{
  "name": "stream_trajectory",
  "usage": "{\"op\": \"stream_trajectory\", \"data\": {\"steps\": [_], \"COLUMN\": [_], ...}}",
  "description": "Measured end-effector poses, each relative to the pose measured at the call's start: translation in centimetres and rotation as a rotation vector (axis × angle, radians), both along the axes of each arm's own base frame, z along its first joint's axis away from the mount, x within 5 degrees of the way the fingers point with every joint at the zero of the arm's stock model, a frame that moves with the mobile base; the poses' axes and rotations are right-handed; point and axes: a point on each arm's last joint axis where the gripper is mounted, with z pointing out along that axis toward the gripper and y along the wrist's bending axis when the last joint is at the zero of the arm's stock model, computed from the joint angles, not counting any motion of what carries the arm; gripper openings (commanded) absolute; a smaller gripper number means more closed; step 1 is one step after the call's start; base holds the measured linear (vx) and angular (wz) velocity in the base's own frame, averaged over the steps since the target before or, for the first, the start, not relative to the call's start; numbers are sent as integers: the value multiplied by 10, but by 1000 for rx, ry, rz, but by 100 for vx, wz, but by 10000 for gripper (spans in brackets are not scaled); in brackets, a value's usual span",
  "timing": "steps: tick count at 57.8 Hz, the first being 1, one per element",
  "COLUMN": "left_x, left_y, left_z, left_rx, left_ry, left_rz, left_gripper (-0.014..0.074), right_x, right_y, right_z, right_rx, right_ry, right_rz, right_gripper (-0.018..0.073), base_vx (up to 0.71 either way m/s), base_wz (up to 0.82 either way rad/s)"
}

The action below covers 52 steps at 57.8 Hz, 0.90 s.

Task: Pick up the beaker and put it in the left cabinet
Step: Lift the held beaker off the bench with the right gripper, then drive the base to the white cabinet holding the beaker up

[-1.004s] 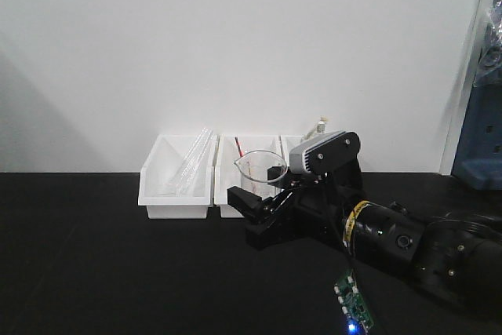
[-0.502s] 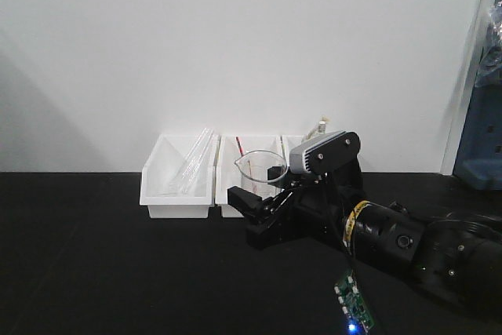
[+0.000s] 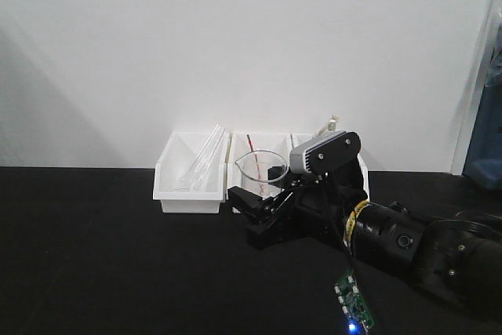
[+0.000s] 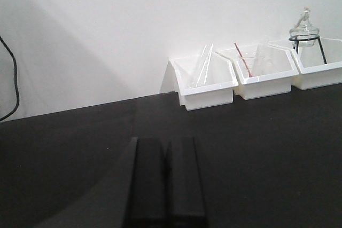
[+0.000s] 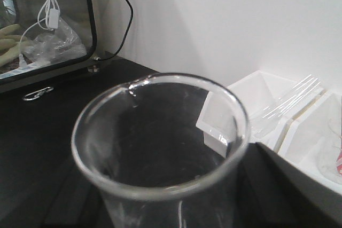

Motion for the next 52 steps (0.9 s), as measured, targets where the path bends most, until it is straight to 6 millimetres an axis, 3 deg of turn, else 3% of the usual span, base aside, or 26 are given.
{"op": "stream_trajectory", "data": {"steps": [28, 52], "left_x": [0, 0], "left_y": [0, 0], "left_z": [0, 0], "left_rx": [0, 0], "left_ry": [0, 0], "left_rz": [0, 0], "left_gripper": [1, 1], "right_x": [0, 0], "right_y": [0, 0], "right_z": [-1, -1], "right_rx": [-2, -3], "right_ry": [4, 4], "right_rz": [-1, -2], "right_gripper": [-9, -9], "base_vx": [-9, -6], "base_wz": [18, 39]}}
